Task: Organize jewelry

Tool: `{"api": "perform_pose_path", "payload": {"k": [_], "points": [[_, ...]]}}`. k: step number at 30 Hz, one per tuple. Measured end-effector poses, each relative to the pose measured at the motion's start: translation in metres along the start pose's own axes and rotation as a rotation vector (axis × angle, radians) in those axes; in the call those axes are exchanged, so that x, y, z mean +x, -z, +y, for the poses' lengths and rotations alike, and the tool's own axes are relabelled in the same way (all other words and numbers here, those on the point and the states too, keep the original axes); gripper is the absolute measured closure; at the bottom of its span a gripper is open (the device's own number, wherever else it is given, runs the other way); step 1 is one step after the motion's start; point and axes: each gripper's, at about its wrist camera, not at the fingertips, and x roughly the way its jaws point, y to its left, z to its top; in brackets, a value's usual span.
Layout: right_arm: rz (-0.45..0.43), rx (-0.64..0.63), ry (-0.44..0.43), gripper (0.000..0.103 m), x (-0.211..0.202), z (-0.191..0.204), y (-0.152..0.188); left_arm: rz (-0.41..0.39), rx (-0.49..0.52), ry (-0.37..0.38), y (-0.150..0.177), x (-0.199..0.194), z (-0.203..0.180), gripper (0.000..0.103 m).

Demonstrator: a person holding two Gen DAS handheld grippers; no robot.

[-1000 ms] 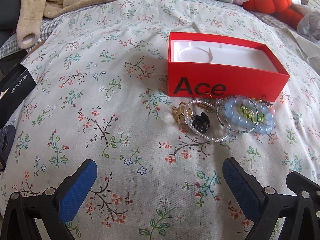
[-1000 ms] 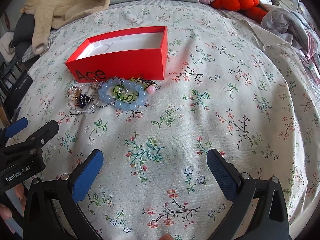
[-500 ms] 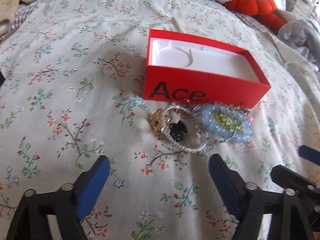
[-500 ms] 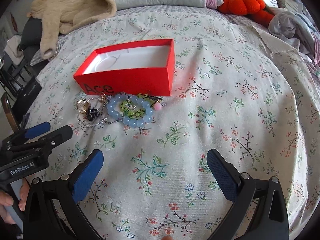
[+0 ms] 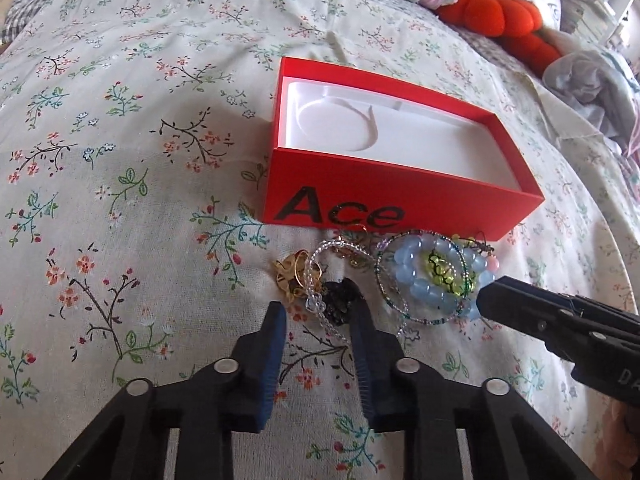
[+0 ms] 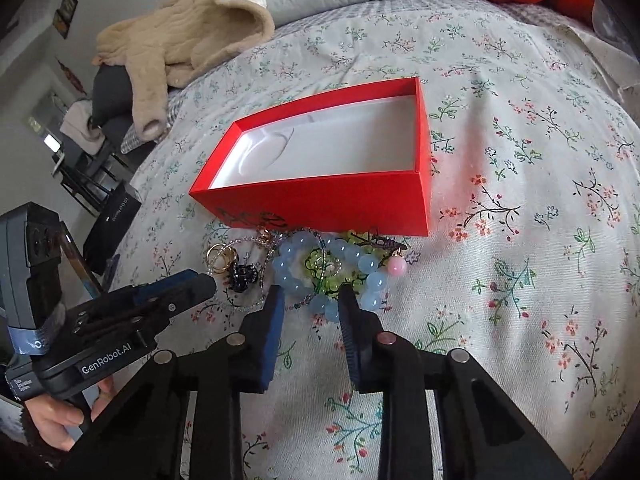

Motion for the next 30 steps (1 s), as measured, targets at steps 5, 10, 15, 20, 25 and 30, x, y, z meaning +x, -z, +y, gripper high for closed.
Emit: {"api": "perform_pose_path", "payload": {"k": [5,10,15,20,25,30], "points": [[0.001,0.014,-0.002,0.082,0.009,-0.007,-0.004,0.012,0.003,-0.005,0.0,0.009,-0.001,0.092],[-0.003,0.021,-0.035,0.087,0.017,-0.008,-0.007,-0.004,0.012,-0.022,0.001,0.007,-0.004,0.098],[-0.01,0.01,-0.03,0.1,0.017,-0.007,-0.005,-0.009,0.006,-0.031,0.003,0.002,-0.001,0.1],[-0.029,0.012,-0.009,0.101,0.004,-0.005,-0.001,-0.025,0.009,-0.028,0.005,-0.007,-0.002,0.101],[-0.048,-0.001,0.011,0.101,-0.014,0.0,-0.003,-0.03,0.008,-0.005,0.004,-0.018,-0.004,0.101],[-0.067,-0.022,0.032,0.101,-0.032,0.009,-0.012,-0.035,-0.008,0.034,-0.004,-0.029,-0.006,0.101]]}}
